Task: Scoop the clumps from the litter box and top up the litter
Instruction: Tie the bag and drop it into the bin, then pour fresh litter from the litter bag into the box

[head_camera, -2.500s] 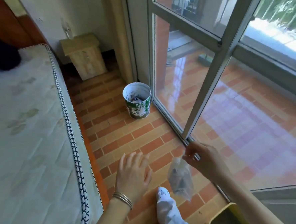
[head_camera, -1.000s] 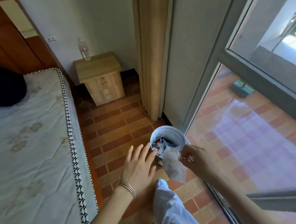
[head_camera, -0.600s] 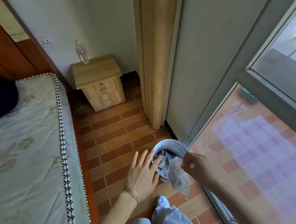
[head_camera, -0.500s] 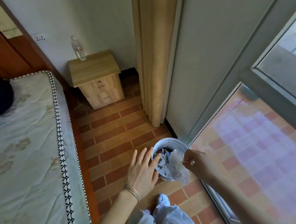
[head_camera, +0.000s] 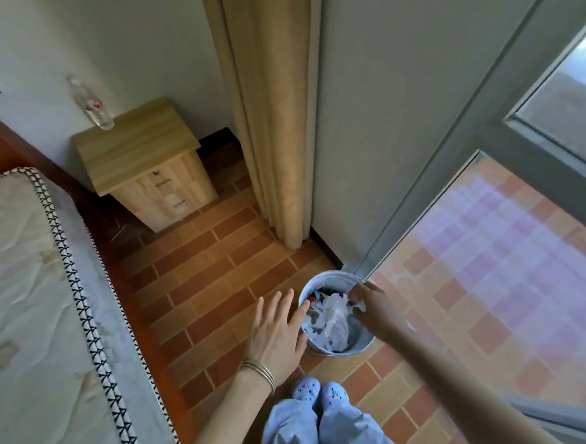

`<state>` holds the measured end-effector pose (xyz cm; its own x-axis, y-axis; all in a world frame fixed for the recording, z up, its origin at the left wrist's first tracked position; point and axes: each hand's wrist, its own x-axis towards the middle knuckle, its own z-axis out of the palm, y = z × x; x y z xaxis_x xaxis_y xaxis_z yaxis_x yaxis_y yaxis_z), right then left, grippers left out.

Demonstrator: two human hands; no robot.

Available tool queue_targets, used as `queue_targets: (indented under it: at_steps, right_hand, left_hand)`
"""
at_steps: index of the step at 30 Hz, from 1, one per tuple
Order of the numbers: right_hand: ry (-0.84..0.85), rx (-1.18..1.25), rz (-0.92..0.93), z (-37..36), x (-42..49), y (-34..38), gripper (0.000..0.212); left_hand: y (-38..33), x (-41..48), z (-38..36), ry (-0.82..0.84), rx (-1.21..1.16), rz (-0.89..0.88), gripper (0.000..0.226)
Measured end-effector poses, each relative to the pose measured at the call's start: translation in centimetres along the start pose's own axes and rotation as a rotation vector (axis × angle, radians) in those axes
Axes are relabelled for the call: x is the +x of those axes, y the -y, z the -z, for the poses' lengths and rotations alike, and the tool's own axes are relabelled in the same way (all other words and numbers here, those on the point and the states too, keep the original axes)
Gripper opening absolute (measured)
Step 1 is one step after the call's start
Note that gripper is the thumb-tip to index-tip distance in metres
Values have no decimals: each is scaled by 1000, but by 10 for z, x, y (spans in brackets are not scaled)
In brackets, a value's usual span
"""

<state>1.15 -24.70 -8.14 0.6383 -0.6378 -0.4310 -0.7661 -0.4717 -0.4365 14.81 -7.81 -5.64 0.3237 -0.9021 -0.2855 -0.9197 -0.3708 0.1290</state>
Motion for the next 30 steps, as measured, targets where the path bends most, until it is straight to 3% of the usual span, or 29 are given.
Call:
queue_targets:
  at_steps: [8, 18, 22, 30]
  right_hand:
    - [-40, -25, 54, 5, -24, 5, 45]
    - [-395, -217, 144, 37, -96, 3, 54]
    - [-503, -240, 80, 40, -127, -4, 54]
    - [-565, -201, -189, 18, -204, -29, 57]
  left_hand:
    - [18, 11, 22, -16, 30, -92, 54]
    - [-4, 22, 72, -217, 115, -438, 56]
    - [-26, 30, 82, -260, 112, -576, 54]
    - [-95, 28, 83, -231, 149, -899, 58]
